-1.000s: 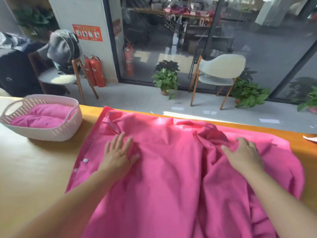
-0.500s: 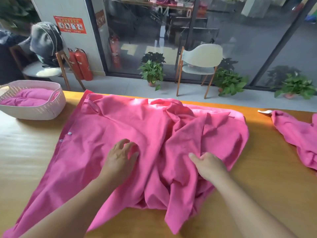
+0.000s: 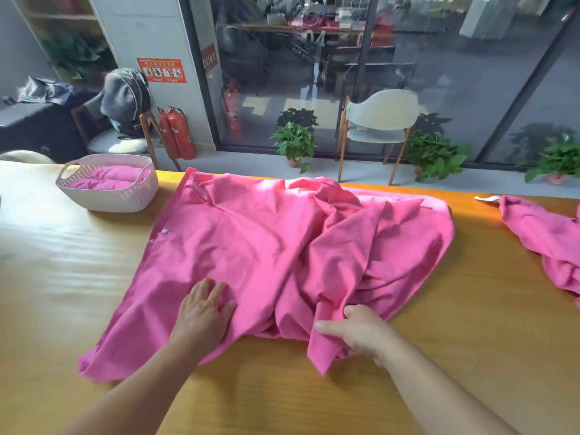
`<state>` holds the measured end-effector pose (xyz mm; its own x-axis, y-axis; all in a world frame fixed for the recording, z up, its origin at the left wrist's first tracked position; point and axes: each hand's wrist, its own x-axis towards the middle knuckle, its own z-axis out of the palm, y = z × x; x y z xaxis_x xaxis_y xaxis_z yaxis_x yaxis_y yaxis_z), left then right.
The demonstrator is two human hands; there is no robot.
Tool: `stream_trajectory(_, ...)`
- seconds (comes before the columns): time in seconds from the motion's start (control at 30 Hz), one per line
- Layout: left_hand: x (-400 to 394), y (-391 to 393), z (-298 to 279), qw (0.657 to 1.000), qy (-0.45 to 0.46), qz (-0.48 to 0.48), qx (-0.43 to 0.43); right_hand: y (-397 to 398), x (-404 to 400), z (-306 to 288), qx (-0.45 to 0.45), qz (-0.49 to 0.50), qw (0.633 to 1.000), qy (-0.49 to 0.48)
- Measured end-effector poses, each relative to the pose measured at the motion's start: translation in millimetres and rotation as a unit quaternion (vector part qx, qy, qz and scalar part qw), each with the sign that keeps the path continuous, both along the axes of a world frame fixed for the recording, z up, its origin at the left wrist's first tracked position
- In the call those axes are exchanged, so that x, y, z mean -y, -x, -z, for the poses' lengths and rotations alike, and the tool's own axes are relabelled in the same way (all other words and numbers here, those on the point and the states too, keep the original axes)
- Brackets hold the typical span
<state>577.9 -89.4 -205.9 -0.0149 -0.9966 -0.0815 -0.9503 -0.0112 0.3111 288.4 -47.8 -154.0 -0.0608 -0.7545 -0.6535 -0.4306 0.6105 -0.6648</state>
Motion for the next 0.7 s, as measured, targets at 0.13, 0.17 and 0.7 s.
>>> stream_trajectory(0.13,-18,5,-9,0.999,0.018,0.010,-0.028,-26,-15,-3,-0.214,-0.024,0.973,0.079)
stream_trajectory(0.17,-23,6,-9,0.999,0.022,0.016,-0.047,-29,-21,-5,-0.223,-0.002,0.971,0.086)
stream_trajectory(0.7,-73,48,-10,0.955,0.175,0.239,0.031,-76,-80,29,-0.050,0.229,0.957,0.170)
